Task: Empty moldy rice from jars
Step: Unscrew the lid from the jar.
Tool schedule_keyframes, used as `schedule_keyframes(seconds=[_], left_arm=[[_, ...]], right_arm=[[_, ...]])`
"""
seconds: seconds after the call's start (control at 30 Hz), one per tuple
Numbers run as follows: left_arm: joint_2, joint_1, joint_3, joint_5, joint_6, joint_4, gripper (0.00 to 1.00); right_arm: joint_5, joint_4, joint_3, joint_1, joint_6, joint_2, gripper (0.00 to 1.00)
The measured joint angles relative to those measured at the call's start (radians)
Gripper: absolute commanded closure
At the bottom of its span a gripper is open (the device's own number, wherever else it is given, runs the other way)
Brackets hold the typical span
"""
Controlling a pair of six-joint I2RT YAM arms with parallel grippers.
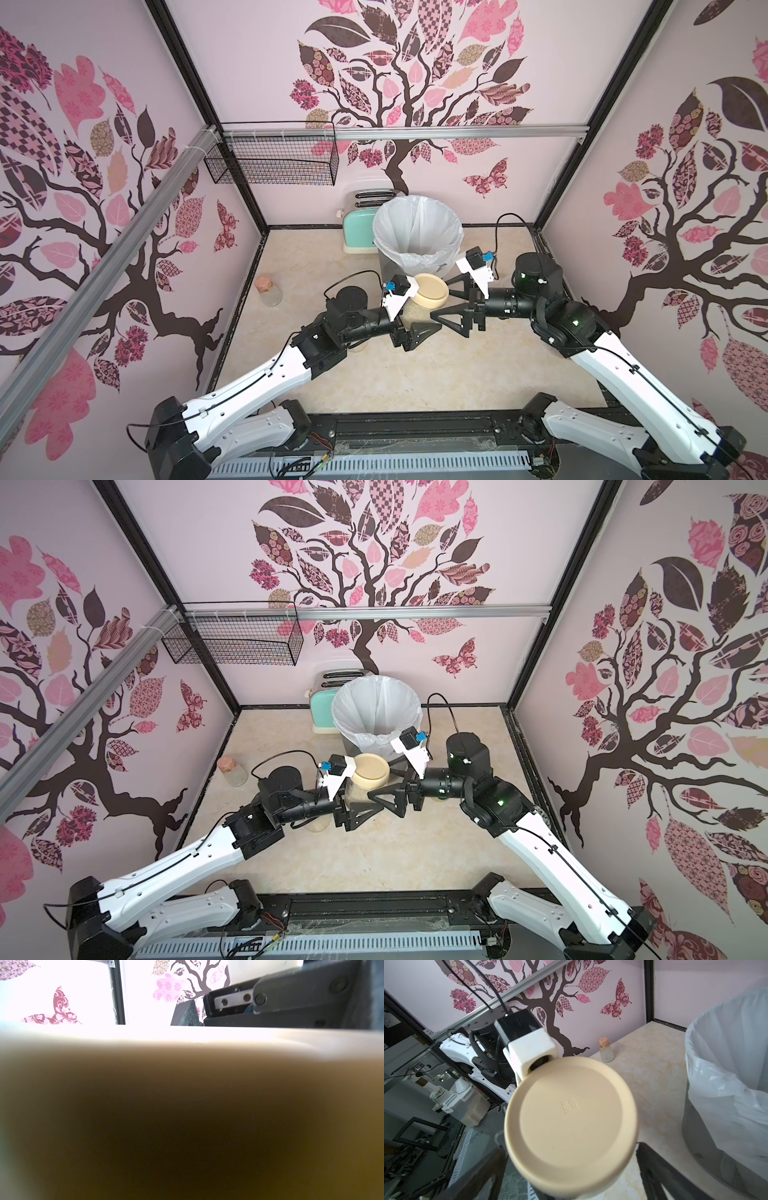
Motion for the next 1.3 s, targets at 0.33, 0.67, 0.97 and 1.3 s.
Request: schedule_keyframes(seconds=[0.33, 0.67, 0.97, 1.3], left_arm=[[0.054, 0.000, 0.020, -0.019, 0.010, -0.006, 0.30], [0.082, 0.000, 0.045, -0.020, 0.009, -0.006, 0.30], [0.099, 0.002, 0.045, -0.016, 0.001, -0.005, 0.31], [0.107, 0.006, 0.047, -0.010, 0.000, 0.002, 0.31]], right_arm=[[0.082, 0.008, 0.031, 0.000, 0.102, 0.013, 0.00], [0.119, 0.019, 0.032, 0.000, 0.107, 0.026, 0.03], [0.136, 0.026, 0.032, 0.004, 0.102, 0.050, 0.10], [0.145, 0.026, 0.033, 0.006, 0.095, 0.051, 0.30]])
